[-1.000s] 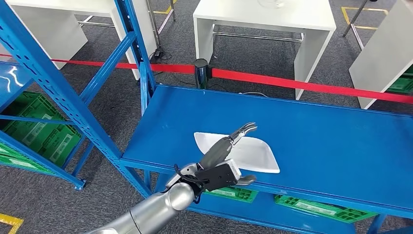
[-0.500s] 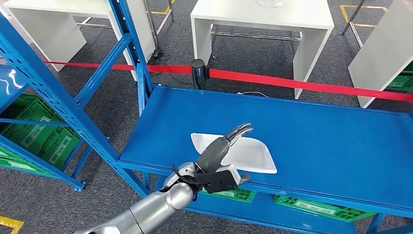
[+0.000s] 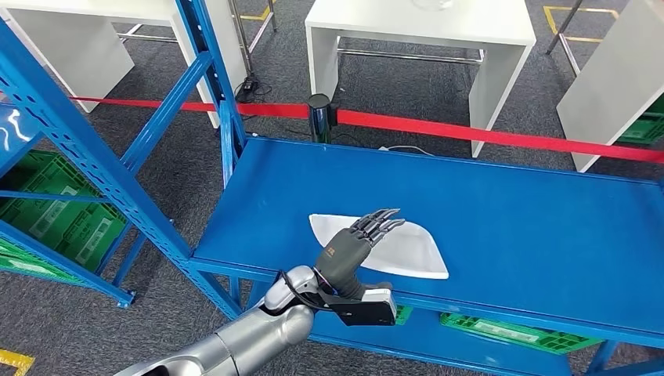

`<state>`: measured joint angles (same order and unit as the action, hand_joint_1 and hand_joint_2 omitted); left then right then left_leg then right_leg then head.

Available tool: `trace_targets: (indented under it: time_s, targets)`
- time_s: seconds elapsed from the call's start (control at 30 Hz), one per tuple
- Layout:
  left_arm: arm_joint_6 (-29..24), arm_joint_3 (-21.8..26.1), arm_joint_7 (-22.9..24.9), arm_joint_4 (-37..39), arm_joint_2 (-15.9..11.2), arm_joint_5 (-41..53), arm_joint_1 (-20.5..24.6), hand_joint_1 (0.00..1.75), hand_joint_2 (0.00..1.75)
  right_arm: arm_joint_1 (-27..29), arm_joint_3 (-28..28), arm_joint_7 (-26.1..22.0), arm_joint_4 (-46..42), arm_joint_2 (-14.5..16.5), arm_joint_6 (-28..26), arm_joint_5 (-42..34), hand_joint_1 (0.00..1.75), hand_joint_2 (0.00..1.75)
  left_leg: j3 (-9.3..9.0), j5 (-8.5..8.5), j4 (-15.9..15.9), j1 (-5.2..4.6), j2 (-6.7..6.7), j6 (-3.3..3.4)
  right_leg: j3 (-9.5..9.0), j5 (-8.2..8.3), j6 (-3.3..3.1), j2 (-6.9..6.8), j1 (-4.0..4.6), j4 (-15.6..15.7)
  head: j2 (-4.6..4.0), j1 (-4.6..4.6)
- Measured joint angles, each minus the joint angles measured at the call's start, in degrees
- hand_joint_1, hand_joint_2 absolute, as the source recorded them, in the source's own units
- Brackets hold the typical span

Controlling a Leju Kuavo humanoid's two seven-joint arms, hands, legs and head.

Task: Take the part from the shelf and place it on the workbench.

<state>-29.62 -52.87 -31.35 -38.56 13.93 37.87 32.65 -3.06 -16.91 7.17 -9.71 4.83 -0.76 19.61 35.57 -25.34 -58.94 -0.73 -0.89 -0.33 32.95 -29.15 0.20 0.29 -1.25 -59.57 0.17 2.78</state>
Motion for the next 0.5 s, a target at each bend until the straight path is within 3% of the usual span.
trace_targets:
  time_s: [0.5]
  targets:
    - [-4.8,-3.1,4.7,8.2,1.2,7.9,2.1,0.0,1.75,0.0,-0.3,-0.2,0.0,0.0,0.1,1.1,0.0,0.0,-0.02,-0.08,0.2,-0.01,0.01,0.08,0.06,-0.06,0.01,0.01,-0.03,0.1,0.0,0.41]
